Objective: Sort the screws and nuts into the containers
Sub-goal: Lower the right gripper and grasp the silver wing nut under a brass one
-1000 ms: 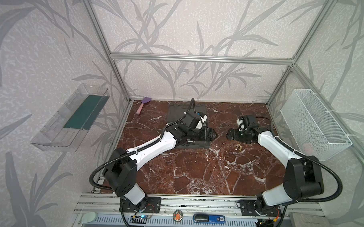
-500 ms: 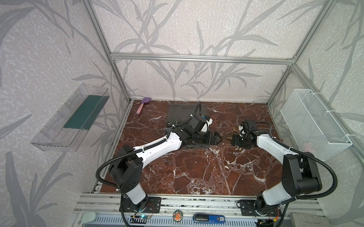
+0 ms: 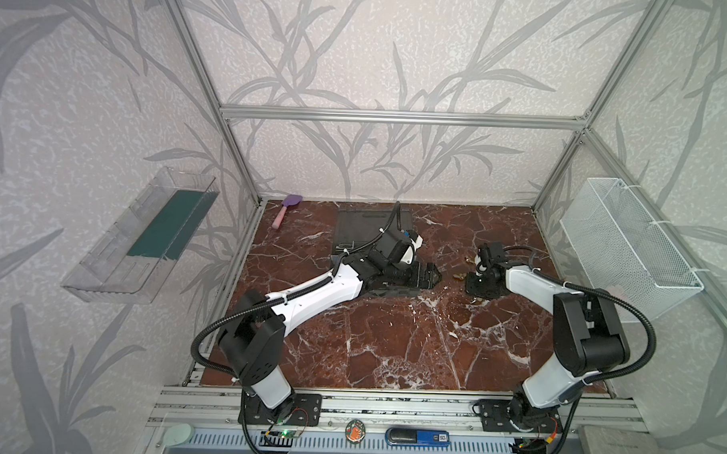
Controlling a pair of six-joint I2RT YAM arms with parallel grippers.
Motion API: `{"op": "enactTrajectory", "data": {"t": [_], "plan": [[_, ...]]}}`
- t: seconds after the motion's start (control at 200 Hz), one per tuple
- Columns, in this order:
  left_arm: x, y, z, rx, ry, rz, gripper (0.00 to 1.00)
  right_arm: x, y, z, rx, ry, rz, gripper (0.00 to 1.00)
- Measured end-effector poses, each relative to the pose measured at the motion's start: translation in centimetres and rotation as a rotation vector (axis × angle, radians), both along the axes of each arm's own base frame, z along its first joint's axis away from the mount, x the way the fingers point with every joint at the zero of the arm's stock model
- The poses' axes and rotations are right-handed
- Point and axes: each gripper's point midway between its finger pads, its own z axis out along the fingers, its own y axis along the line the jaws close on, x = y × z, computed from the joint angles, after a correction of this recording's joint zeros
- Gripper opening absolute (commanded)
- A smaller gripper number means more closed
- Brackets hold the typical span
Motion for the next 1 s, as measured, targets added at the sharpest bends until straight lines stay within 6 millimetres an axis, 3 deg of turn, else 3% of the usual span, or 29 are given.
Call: {"op": "enactTrajectory", "data": {"t": [0.67, 1.0], "plan": [[0.0, 0.0, 0.0, 0.002, 0.002, 0.0, 0.99, -1.5, -0.8, -0.3, -0.037, 0.021, 0.006, 0.27], [0.0, 0.0, 0.1, -0.001, 0.0, 0.0, 0.99, -2.0, -0.9, -0.5, -0.041, 0.031, 0.006, 0.19]]}}
